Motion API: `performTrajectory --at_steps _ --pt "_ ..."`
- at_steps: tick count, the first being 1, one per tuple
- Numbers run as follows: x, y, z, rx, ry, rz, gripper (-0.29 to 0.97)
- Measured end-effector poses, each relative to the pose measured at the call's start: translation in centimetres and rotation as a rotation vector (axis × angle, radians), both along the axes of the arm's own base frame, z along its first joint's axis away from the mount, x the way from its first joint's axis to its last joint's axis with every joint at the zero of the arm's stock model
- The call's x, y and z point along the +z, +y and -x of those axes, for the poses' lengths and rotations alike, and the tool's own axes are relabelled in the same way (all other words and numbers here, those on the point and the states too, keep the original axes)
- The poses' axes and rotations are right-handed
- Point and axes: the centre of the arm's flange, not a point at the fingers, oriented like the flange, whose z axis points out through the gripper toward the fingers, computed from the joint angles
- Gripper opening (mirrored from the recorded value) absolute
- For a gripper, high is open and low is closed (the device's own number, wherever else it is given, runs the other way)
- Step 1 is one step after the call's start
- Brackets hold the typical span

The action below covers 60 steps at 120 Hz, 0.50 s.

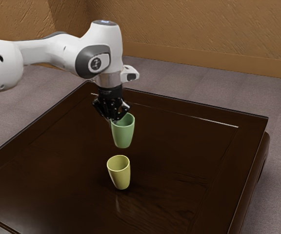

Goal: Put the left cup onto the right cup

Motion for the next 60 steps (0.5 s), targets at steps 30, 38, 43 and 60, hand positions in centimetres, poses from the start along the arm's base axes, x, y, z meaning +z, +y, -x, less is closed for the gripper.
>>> performTrajectory --at_steps 30,38,43,60 --pt "0.6 -1.3 3.8 0.015 -0.009 -0.015 -0.11" --pt "0.4 -1.5 4.1 0.021 -0.009 -0.016 -0.11" --pt "0.3 -1.6 4.2 0.026 -0.009 -0.017 -0.11" --pt "0.0 -1.4 4.2 0.048 -0.008 -0.018 -0.11"
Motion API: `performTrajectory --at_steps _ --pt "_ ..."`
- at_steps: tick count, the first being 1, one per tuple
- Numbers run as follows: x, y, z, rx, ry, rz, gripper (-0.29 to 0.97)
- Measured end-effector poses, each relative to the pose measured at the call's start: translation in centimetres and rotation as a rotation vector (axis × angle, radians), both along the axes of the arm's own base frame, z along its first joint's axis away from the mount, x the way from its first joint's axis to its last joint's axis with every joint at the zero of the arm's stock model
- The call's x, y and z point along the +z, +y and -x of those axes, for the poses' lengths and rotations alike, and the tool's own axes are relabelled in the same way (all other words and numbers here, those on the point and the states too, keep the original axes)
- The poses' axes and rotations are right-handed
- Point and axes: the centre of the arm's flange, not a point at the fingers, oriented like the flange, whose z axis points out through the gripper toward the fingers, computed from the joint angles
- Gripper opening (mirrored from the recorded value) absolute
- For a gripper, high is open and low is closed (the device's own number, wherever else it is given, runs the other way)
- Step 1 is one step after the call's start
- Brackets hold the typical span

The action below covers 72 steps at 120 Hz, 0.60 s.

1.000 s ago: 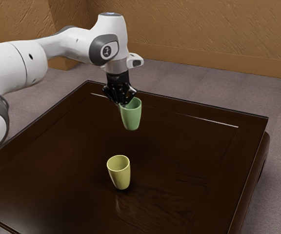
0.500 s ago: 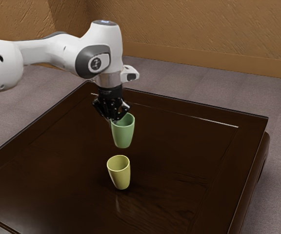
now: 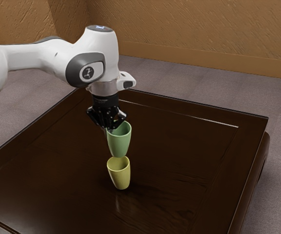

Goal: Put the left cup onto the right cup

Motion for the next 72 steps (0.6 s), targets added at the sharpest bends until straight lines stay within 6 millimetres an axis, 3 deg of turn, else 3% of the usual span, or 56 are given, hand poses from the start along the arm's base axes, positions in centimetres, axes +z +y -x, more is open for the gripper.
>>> performTrajectory --at_steps 41,72 --pt "-2.9 2.3 0.3 0.074 0.022 0.003 -0.11" --pt "-4.1 1.5 0.3 0.081 0.022 0.013 -0.11"
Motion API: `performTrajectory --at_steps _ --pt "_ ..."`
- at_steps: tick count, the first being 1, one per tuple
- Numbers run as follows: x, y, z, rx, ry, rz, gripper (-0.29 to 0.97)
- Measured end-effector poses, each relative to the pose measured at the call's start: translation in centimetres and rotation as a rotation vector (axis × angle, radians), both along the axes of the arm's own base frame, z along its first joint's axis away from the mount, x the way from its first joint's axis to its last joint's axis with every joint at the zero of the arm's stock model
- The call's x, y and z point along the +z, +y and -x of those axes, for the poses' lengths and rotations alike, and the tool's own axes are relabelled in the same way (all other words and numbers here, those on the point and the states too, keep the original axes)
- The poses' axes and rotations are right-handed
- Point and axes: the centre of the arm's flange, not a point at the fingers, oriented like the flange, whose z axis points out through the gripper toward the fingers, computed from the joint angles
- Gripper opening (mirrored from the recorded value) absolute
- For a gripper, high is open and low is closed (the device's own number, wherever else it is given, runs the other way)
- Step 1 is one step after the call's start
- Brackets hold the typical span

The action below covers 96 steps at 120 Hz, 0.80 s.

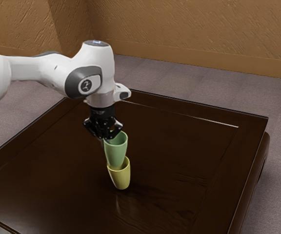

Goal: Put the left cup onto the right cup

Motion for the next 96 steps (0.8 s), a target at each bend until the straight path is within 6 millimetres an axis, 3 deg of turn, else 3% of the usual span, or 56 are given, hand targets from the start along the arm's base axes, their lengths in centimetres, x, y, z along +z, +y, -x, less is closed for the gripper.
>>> performTrajectory --at_steps 30,56,80,88,96 --pt "-2.1 0.2 0.2 0.022 0.025 0.011 -0.11" --pt "-2.4 0.3 0.1 0.032 0.019 0.025 0.34" --pt "-2.3 0.3 0.0 0.034 0.012 0.028 0.55" --pt "-1.4 0.3 -0.4 0.033 -0.004 0.029 0.58" --pt "1.3 0.6 -1.6 0.038 -0.045 0.031 0.61"
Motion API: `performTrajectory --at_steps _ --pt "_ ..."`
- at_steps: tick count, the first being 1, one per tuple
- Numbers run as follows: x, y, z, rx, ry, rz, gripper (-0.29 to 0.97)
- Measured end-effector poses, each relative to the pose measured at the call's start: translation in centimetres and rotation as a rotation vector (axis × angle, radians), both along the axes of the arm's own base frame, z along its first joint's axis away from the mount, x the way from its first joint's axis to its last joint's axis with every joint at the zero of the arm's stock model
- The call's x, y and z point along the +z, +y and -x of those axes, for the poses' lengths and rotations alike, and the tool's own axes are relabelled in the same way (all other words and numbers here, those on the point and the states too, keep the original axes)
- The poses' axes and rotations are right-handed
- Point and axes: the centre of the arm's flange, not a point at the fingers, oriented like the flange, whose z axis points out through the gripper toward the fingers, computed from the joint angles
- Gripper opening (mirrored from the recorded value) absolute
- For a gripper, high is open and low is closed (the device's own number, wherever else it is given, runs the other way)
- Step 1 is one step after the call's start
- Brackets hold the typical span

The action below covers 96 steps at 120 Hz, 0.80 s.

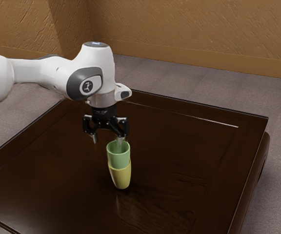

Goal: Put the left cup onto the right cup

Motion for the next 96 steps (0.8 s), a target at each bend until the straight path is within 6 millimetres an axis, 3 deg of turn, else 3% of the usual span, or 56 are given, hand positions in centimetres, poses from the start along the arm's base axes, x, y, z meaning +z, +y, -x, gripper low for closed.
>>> performTrajectory --at_steps 9,31,55,78,96 --pt "2.8 0.6 -1.0 0.01 -0.031 -0.002 0.63" --pt "7.5 1.6 -1.8 0.017 -0.062 -0.027 0.66" --pt "11.2 3.7 -1.9 0.032 -0.061 -0.047 0.67" --pt "12.7 7.8 -1.8 0.016 -0.038 -0.055 0.68" --pt "13.0 9.2 -1.7 -0.057 -0.022 -0.053 0.68"
